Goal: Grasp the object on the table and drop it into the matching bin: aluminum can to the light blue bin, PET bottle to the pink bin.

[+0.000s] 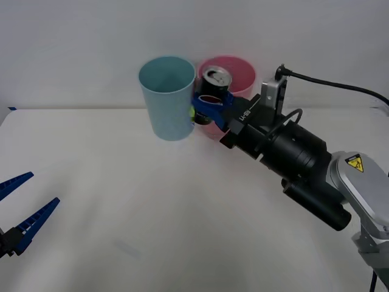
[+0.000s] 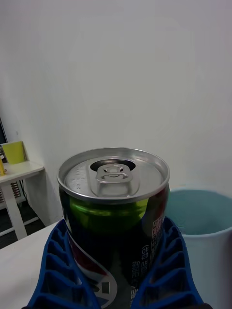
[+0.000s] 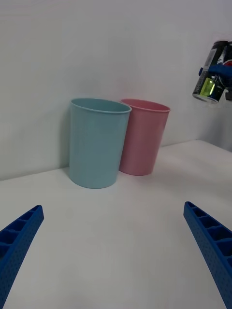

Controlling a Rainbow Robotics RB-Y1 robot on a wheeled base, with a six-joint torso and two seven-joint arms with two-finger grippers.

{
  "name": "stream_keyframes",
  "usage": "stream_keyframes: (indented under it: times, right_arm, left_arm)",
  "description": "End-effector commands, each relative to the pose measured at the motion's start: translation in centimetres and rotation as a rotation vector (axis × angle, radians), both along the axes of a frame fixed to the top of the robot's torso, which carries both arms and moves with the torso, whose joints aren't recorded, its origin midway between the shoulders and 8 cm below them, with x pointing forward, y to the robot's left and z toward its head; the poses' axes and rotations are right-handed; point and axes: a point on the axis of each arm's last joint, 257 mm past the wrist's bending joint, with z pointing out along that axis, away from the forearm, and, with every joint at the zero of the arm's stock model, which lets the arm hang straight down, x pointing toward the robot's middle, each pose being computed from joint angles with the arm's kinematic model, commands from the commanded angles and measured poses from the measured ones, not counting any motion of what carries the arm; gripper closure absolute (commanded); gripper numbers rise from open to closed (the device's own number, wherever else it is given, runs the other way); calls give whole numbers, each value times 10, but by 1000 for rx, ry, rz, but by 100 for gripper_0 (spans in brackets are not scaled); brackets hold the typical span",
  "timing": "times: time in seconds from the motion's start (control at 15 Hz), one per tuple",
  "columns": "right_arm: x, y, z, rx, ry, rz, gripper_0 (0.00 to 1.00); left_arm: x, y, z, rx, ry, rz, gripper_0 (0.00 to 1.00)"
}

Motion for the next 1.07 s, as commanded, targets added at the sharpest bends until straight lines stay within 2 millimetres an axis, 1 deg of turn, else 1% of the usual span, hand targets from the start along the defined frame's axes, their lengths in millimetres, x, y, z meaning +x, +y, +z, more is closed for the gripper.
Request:
stream_keyframes:
  times: [0.07, 0.27, 0.33, 0.53, 0.73, 1.07]
  right_arm:
    - [21, 8, 11, -3, 1, 0, 100]
    - [53, 21, 24, -17, -11, -14, 100]
    - [66, 28, 30, -16, -12, -28, 100]
    - [96, 44, 37, -18, 0, -63, 100]
    - [122, 58, 42, -23, 13, -93, 100]
    - [163, 82, 40, -42, 42, -176, 100]
  left_arm:
    - [0, 0, 0, 0, 0, 0, 0]
    - [0, 0, 0, 0, 0, 0, 0]
    - [0, 0, 0, 0, 0, 0, 0]
    - [0, 0, 0, 0, 0, 0, 0]
    - [0, 0, 0, 0, 0, 0, 0]
    - [0, 0, 0, 0, 0, 0, 0]
